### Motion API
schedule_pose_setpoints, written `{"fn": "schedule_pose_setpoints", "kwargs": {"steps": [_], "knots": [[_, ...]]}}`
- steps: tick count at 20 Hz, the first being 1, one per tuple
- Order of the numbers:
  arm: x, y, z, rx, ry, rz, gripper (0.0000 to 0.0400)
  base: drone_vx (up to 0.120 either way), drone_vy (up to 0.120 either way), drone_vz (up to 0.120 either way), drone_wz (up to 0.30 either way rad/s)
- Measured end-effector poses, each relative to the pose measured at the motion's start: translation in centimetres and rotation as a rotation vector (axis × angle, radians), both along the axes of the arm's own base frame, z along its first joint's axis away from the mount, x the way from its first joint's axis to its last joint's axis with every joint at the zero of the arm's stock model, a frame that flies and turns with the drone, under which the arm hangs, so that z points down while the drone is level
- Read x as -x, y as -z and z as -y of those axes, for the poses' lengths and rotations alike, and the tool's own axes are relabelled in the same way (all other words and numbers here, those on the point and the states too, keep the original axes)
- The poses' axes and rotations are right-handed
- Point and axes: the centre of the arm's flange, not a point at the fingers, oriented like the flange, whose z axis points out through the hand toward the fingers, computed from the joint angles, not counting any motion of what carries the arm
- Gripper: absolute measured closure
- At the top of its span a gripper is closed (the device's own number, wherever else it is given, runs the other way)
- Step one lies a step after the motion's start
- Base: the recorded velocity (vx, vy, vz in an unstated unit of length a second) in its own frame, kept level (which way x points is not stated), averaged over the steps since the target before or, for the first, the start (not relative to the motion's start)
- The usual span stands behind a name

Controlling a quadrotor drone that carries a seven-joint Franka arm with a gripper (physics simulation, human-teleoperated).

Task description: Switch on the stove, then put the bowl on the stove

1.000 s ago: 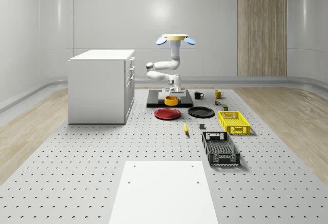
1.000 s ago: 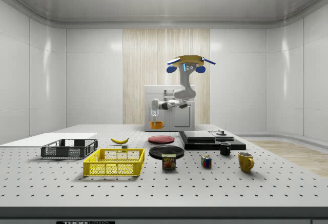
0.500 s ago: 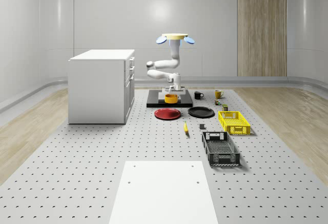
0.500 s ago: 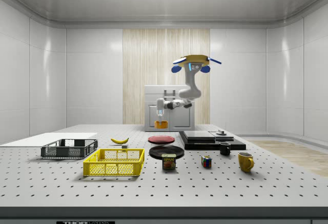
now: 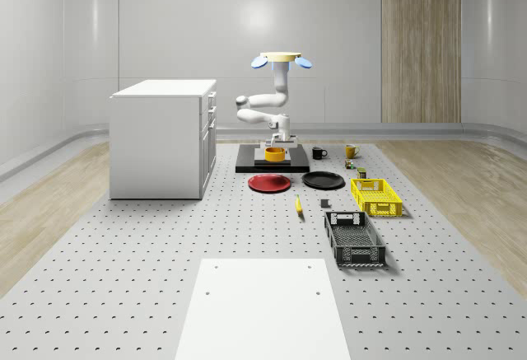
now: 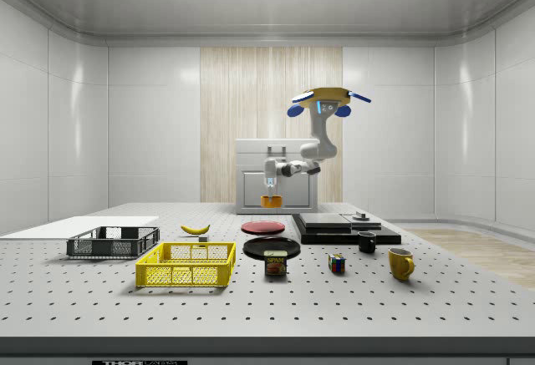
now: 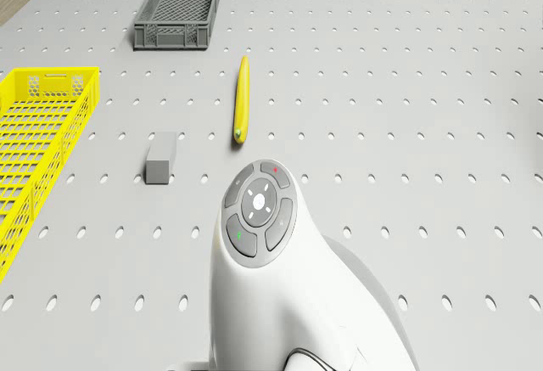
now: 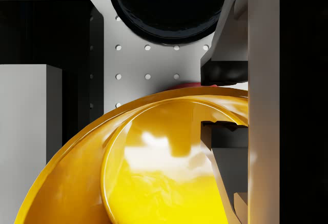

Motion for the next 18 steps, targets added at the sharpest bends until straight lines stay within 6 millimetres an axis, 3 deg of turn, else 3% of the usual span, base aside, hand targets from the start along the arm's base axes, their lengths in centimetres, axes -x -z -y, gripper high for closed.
{"fn": "schedule_pose_setpoints", "kwargs": {"steps": [4,6,18], "knots": [[0.0,0.0,0.0,0.0,0.0,0.0,0.03,-0.12,0.0,0.0,0.0],[0.0,0.0,0.0,0.0,0.0,0.0,0.03,-0.12,-0.1,0.0,0.0],[0.0,0.0,0.0,0.0,0.0,0.0,0.03,-0.12,0.0,0.0,0.0]]}}
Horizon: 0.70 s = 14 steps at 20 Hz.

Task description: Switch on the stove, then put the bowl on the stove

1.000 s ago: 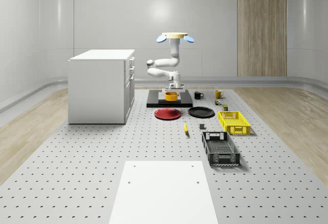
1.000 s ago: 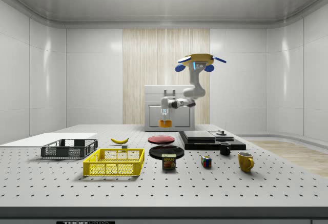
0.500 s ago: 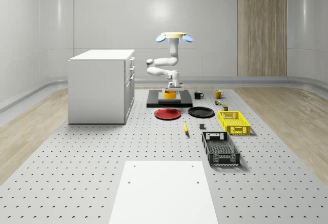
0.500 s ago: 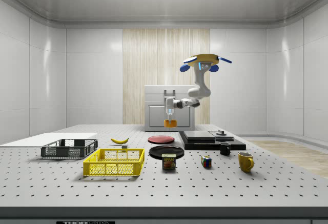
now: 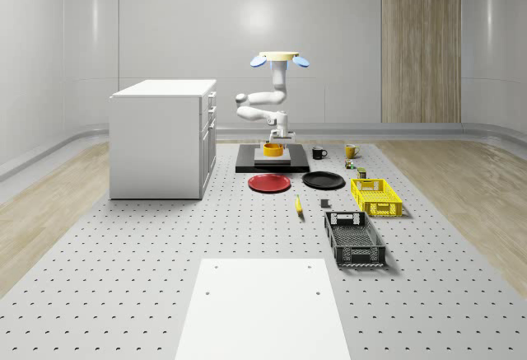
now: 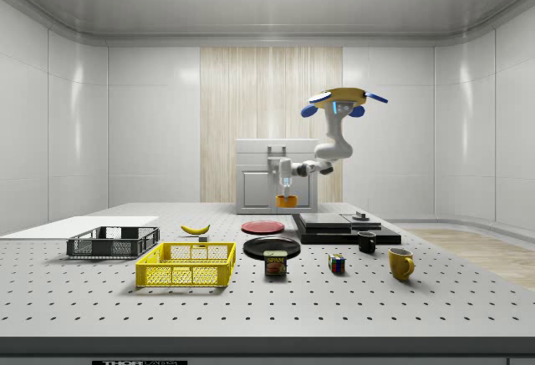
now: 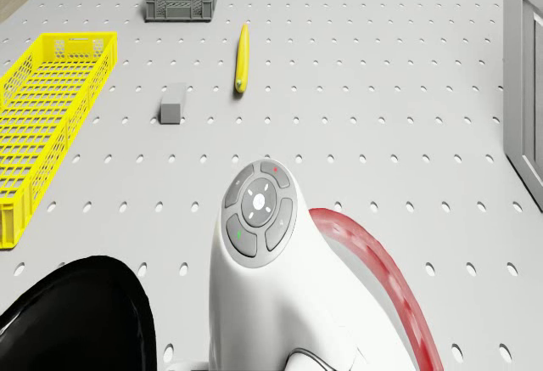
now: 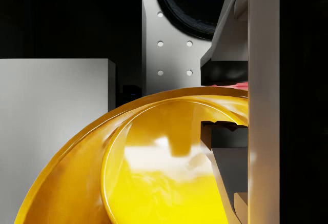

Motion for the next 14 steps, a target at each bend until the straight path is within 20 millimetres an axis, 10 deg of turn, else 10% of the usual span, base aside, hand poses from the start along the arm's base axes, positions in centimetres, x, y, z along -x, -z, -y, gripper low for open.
{"fn": "schedule_pose_setpoints", "kwargs": {"steps": [14], "knots": [[0.0,0.0,0.0,0.0,0.0,0.0,0.03,-0.12,0.0,-0.034,0.0]]}}
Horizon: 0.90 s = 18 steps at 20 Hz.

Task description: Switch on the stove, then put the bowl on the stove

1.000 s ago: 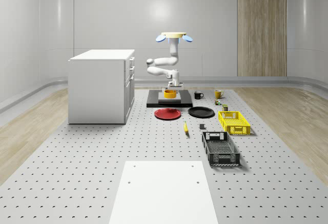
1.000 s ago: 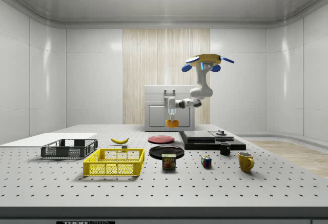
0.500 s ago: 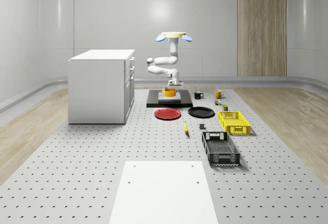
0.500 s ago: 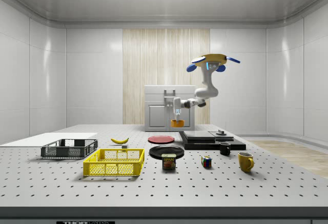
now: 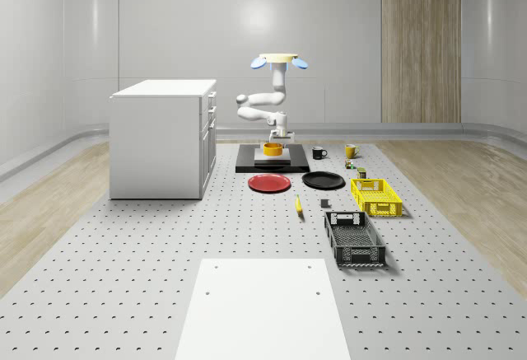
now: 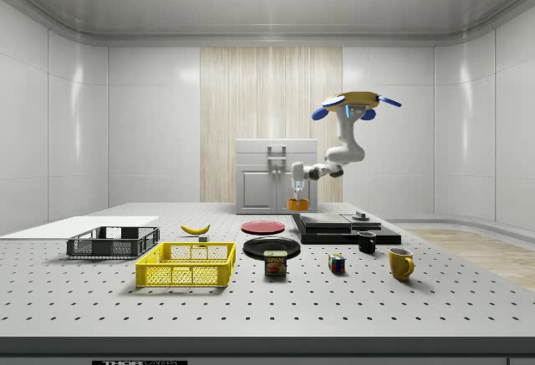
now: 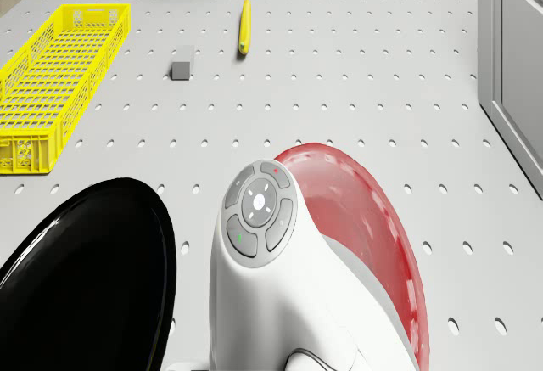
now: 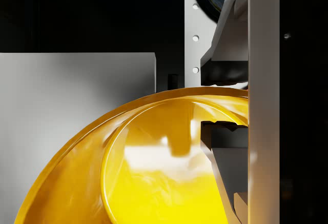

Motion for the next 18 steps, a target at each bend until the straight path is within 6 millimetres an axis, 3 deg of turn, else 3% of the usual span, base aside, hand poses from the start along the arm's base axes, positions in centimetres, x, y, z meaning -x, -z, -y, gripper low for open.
{"fn": "schedule_pose_setpoints", "kwargs": {"steps": [5,18], "knots": [[0.0,0.0,0.0,0.0,0.0,0.0,0.03,-0.12,0.0,-0.048,0.0],[0.0,0.0,0.0,0.0,0.0,0.0,0.03,-0.12,-0.009,0.0,0.0]]}}
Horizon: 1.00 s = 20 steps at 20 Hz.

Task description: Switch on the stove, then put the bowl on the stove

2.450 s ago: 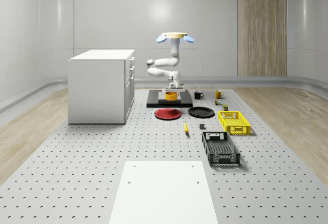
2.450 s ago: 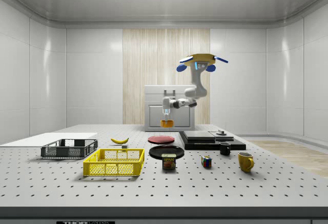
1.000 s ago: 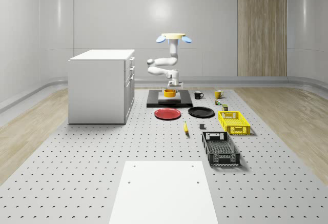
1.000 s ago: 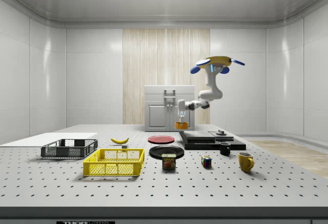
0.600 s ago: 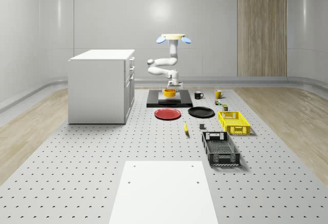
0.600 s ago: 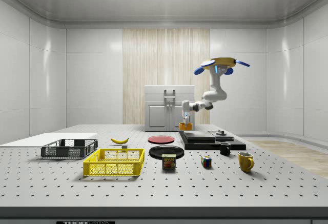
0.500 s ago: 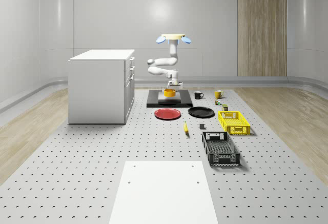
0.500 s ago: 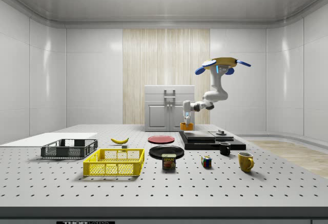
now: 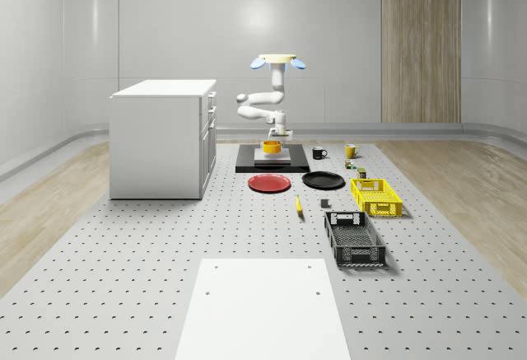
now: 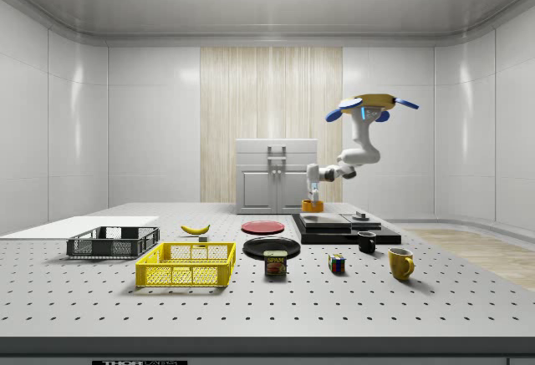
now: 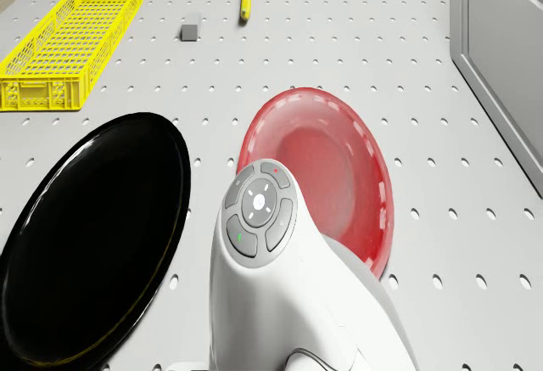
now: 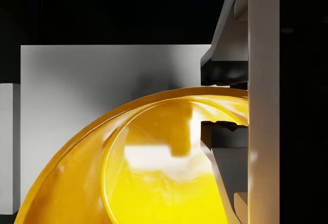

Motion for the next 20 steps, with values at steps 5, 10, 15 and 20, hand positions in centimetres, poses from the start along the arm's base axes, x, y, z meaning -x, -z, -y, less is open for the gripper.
{"fn": "schedule_pose_setpoints", "kwargs": {"steps": [5,10,15,20], "knots": [[0.0,-0.1,0.0,0.0,0.0,0.0,0.03,-0.096,0.0,0.0,0.0],[0.0,-1.5,0.0,0.0,0.0,0.0,0.03,0.0,0.0,0.0,0.0],[0.0,-3.2,0.0,0.0,0.0,0.0,0.03,0.0,0.0,0.0,0.0],[0.0,-4.1,0.0,0.0,0.0,0.0,0.012,0.0,0.0,0.0,0.0]]}}
